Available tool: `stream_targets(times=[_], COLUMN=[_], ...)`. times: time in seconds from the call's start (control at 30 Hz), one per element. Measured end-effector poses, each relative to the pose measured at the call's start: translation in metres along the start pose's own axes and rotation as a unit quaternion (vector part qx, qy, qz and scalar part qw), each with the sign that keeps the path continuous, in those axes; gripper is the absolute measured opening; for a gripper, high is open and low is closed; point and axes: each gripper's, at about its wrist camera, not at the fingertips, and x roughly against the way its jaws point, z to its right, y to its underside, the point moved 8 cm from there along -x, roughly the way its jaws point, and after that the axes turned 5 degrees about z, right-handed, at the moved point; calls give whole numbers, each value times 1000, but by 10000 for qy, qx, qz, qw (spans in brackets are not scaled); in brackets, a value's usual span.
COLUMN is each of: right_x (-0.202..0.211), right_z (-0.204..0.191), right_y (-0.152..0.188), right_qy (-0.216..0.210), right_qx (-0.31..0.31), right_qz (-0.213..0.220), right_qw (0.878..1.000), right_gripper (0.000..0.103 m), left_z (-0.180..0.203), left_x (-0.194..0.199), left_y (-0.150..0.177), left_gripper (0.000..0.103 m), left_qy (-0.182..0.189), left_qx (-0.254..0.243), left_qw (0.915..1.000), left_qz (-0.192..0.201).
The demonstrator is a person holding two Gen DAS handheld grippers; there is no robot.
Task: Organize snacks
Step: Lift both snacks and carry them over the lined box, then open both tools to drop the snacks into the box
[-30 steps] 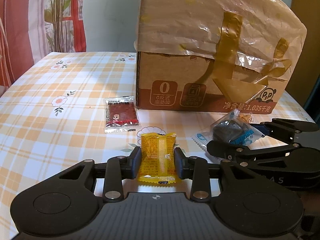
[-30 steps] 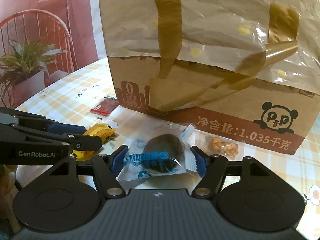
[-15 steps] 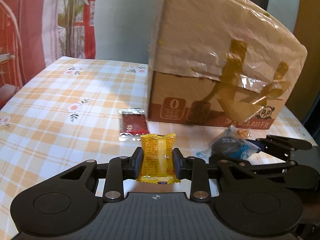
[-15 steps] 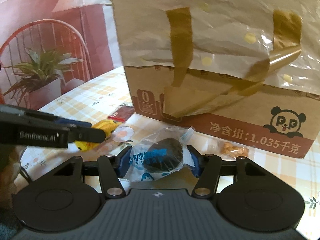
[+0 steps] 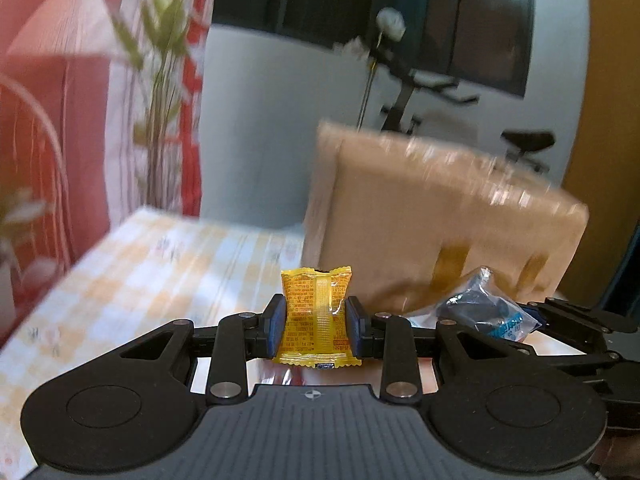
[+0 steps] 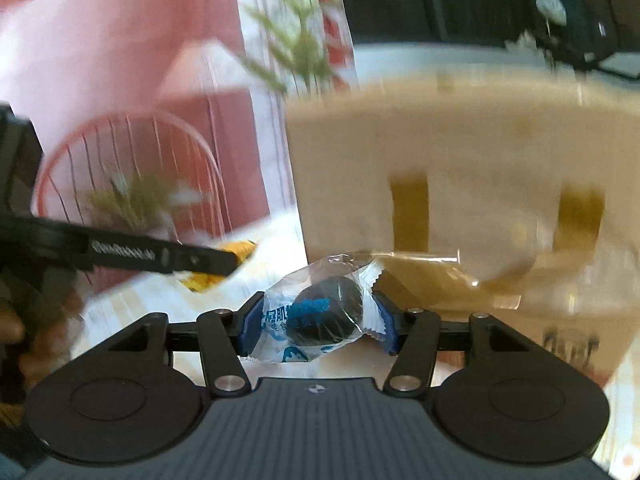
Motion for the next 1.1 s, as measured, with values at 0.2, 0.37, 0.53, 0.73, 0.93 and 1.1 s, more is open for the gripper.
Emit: stream_targets(times=[0.2,0.37,0.53,0.73,0.93,1.1], right_x=[13,19,16,2,2,5], right_z=[-4,9,45,97,125,131], right_y=[-57,-98,-130,-136,-124,-118], right_qy=[-91,109,774,1556,1913,2132], right_qx=[106,165,-23,-279,-473,-391], right_qz=[728,1123,1237,765,452,312], right_qw=[9972,9935,9893,9845,9794,9757], right_gripper=[57,57,57,57,59,63], left_z=[22,47,80,113,127,120], left_x=[-5,-15,-48,-98,-133,-141], left_y=[-49,-81,-103,-105,-96,-94], left_gripper=[34,34,34,34,34,53], left_qy=[240,350,582,832,799,343], left_qx=[-144,-402,-664,-662,-768,-1010], left_qw=[9984,9949,9919,9930,9937,9943], left_qz=[496,861,907,508,155,-39])
